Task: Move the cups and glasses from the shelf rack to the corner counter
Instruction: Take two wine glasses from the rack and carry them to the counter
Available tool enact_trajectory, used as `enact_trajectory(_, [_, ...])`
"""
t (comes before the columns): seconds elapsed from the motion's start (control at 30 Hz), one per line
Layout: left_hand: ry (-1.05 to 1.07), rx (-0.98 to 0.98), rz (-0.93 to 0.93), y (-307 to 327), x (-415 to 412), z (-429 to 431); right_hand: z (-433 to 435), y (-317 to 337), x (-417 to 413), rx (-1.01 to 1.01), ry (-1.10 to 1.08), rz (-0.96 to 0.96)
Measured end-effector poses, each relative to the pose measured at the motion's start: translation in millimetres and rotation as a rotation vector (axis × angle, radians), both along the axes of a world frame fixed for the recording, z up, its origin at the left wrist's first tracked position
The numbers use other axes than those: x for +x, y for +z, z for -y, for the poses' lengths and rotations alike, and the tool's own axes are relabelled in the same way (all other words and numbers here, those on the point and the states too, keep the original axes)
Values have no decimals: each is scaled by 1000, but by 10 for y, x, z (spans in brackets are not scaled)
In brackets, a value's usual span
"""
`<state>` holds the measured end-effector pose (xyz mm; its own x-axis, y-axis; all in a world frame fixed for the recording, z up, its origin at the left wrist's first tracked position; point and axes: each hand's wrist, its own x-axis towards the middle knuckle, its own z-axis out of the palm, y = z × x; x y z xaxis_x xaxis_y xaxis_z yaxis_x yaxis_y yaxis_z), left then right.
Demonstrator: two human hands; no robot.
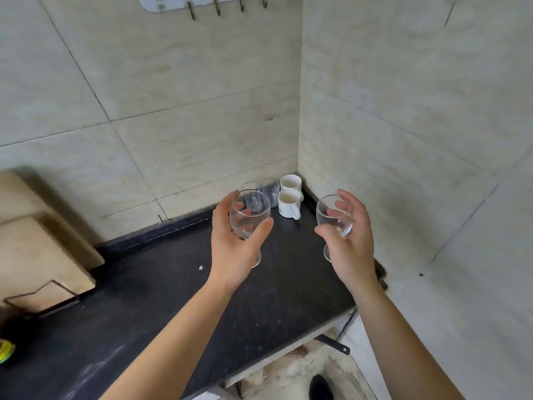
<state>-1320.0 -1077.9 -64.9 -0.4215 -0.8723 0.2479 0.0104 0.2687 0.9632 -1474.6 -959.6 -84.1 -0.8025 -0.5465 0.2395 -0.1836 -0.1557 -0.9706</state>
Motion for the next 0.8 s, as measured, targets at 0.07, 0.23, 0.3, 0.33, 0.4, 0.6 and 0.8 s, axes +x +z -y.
enact_trajectory(0.07, [48, 37, 40, -74, -395, 231, 269, -61, -425, 42, 24, 17])
enact_trajectory(0.23, [147, 66, 127, -312, -1116, 732, 921, -223, -1343, 177, 50, -31])
enact_trajectory(0.3, [187, 58, 188, -437, -1296, 909, 1131, -334, -1590, 237, 63, -50])
enact_trajectory(0.33, [198, 58, 223, -511, -1380, 1001, 1226, -403, -1699, 269, 69, -54])
enact_trajectory(0.4, [204, 89, 284, -689, -1548, 1190, 1388, -560, -1901, 334, 79, -74])
enact_trajectory(0.6, [197, 245, 460, -1335, -1950, 1683, 1726, -1171, -2301, 564, 90, -71])
enact_trajectory(0.8, [161, 322, 600, -1841, -2224, 2060, 2048, -1765, -2489, 741, 160, -42])
